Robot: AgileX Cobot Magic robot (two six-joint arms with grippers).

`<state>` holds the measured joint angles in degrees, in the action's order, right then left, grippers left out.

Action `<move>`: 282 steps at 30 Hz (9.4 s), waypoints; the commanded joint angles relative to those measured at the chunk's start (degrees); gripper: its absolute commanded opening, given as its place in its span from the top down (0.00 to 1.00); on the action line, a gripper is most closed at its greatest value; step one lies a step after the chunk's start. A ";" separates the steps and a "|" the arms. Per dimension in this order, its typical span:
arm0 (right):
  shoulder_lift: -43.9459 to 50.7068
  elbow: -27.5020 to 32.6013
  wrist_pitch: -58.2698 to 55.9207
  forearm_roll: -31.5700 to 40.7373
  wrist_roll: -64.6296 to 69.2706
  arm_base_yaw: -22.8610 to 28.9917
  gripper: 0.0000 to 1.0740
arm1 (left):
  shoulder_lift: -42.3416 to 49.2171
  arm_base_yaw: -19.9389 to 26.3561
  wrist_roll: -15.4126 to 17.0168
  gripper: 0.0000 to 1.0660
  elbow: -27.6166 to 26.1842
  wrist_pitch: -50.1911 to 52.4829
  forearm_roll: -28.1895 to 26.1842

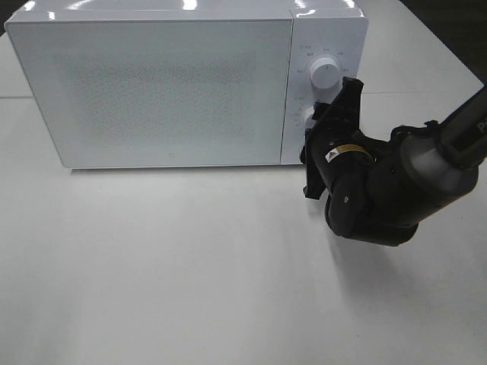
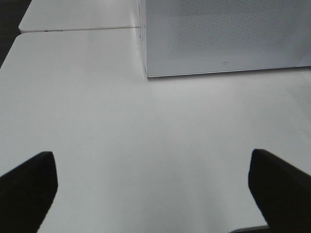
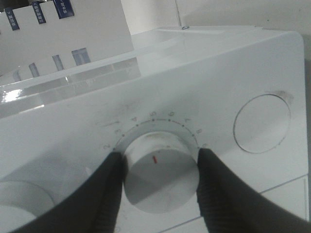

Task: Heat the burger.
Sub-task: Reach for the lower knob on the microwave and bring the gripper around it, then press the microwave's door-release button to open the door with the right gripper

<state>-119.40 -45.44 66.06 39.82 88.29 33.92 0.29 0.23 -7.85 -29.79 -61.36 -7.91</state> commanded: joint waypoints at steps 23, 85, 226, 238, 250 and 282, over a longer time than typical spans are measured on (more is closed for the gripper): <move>1.20 -1.83 14.04 1.26 -9.51 0.06 0.45 | 0.92 0.23 0.34 0.06 0.06 -0.06 0.00; 49.90 1.49 -99.18 -39.25 -80.67 -9.28 0.34 | 0.92 0.23 0.34 0.06 0.06 -0.06 0.00; 38.04 31.00 -12.72 -41.37 -84.68 -26.93 0.29 | 0.92 0.23 0.34 0.06 0.06 -0.06 0.11; 26.87 31.34 1.83 -18.11 -94.88 -8.71 0.29 | 0.92 0.23 0.34 0.06 0.06 -0.06 0.11; 18.79 24.41 6.47 0.52 -100.10 6.53 0.29 | 0.92 0.23 0.34 0.06 0.06 -0.06 0.11; 14.90 18.91 2.64 4.76 -37.18 10.08 0.48 | 0.92 0.23 0.34 0.06 0.06 -0.06 0.11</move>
<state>-104.56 -26.13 68.87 44.52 47.61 44.00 0.29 0.23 -7.85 -29.79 -61.36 -7.91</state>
